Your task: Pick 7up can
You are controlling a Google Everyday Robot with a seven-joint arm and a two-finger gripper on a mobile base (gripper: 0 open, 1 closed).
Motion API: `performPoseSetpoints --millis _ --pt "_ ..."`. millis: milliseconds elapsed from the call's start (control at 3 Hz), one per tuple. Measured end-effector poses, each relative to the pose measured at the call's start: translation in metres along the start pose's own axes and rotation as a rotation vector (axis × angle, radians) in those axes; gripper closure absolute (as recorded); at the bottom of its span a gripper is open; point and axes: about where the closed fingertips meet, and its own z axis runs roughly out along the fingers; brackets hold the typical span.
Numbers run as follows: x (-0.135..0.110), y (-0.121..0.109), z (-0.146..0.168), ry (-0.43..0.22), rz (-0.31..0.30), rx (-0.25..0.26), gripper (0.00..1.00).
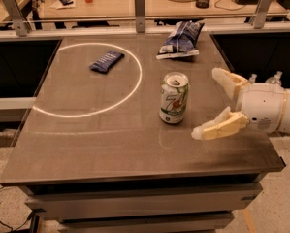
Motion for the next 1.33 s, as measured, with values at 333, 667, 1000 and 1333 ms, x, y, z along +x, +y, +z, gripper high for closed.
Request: performPoseSetpoints --millis 333,667,1000,1333 --pt "0.007 -0.002 0.021 0.004 0.02 -0.022 0.0" --pt "0.011 -0.002 0.041 0.004 0.038 -0.053 0.0" --pt "0.011 0.004 0.056 -0.006 0.05 -0.079 0.0" --pt "0.011 0.01 0.07 -0.02 0.054 -0.109 0.0"
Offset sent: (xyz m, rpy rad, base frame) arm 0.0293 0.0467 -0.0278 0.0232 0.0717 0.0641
